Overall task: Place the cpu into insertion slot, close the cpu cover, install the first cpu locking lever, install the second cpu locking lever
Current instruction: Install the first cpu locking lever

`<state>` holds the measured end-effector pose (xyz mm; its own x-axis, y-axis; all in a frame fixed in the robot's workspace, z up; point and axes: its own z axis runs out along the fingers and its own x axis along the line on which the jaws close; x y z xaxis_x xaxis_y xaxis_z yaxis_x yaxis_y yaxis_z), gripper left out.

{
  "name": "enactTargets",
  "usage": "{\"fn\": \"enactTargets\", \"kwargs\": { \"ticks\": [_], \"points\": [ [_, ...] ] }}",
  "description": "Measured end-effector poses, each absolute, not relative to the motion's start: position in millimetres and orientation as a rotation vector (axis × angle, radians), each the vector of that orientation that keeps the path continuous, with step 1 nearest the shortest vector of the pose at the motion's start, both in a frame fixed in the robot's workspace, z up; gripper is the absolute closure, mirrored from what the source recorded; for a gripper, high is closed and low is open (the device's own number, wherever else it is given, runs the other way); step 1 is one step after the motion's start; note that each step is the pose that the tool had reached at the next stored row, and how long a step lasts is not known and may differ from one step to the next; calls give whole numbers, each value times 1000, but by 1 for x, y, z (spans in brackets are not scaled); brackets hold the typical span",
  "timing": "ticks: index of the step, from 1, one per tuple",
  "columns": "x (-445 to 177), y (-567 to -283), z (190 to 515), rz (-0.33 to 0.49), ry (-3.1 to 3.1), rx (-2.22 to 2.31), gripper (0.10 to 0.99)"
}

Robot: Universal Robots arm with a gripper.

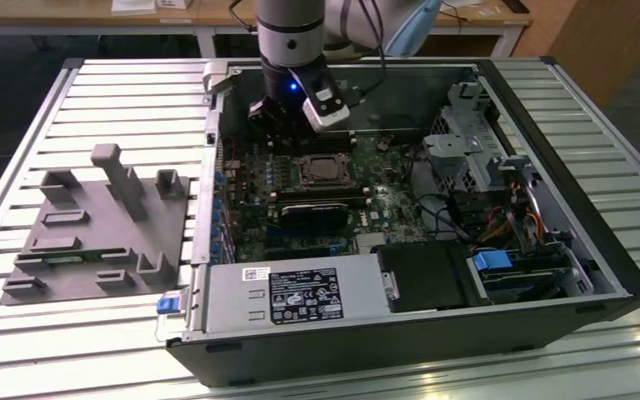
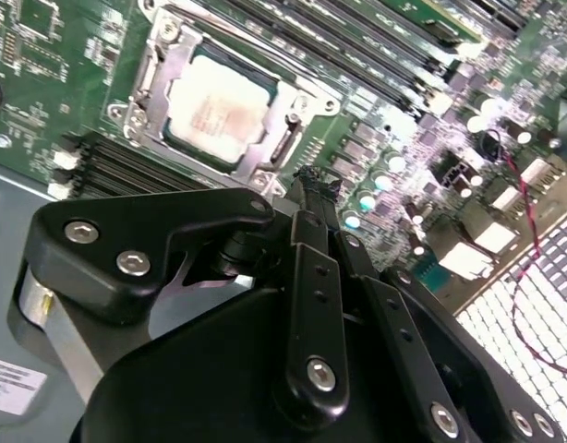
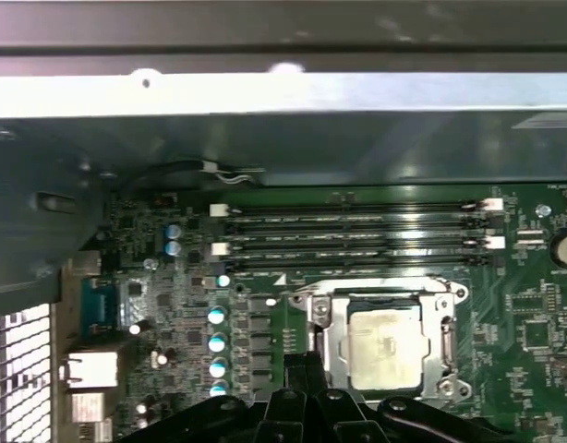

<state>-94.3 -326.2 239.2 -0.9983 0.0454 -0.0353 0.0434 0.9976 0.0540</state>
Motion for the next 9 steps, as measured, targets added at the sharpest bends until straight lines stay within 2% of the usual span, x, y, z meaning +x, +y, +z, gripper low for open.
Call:
{"fn": "enactTargets", "kwargs": {
  "ticks": [9],
  "points": [
    [-105,-326,240,83,3101,70,980]
  ]
}}
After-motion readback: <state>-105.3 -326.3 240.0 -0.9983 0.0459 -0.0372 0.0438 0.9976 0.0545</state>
